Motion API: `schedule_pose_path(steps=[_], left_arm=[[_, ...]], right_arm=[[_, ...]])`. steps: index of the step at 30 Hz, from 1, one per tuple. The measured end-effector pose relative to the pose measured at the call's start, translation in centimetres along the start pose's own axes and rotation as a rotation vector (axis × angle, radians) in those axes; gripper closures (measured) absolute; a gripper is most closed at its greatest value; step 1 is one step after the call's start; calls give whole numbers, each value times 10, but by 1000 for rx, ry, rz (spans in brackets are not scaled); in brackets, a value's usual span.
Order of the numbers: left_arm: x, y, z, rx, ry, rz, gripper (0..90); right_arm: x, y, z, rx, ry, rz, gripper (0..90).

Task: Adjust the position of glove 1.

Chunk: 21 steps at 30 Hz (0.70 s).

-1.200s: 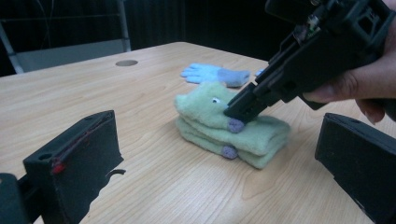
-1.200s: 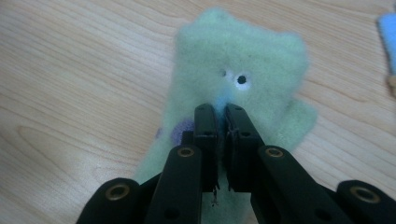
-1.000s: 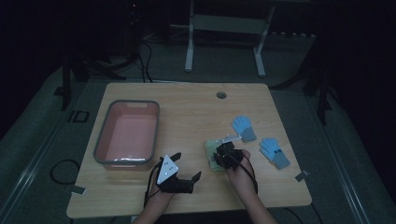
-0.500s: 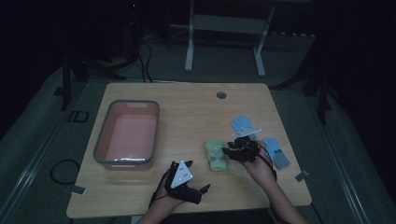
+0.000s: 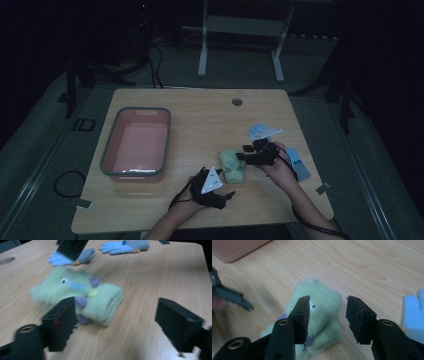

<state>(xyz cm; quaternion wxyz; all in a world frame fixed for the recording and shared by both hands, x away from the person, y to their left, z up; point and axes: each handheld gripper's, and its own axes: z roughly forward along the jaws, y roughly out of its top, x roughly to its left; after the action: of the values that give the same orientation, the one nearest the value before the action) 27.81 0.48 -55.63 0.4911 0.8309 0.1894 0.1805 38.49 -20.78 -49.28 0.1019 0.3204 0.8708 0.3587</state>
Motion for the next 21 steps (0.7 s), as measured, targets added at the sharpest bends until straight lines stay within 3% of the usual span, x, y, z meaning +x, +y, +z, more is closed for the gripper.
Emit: schedule_pose_path(steps=[6,10,14,17,18,21], left_arm=[[5,5,16,6,-18,63,336],[6,7,26,36,-30,102,372],[10,7,33,75,-30,108,401],[10,7,35,89,-18,108,415],[10,8,36,109,-7,117,417],[12,9,37,124,-2,114,442]], right_arm=[[-4,6,14,12,30,15,500],[-8,6,24,30,55,20,481],[-12,0,35,78,59,6,467],[-14,-4,41,114,35,-16,430],[-19,-7,46,122,78,24,432],[-22,-8,47,124,97,30,459]])
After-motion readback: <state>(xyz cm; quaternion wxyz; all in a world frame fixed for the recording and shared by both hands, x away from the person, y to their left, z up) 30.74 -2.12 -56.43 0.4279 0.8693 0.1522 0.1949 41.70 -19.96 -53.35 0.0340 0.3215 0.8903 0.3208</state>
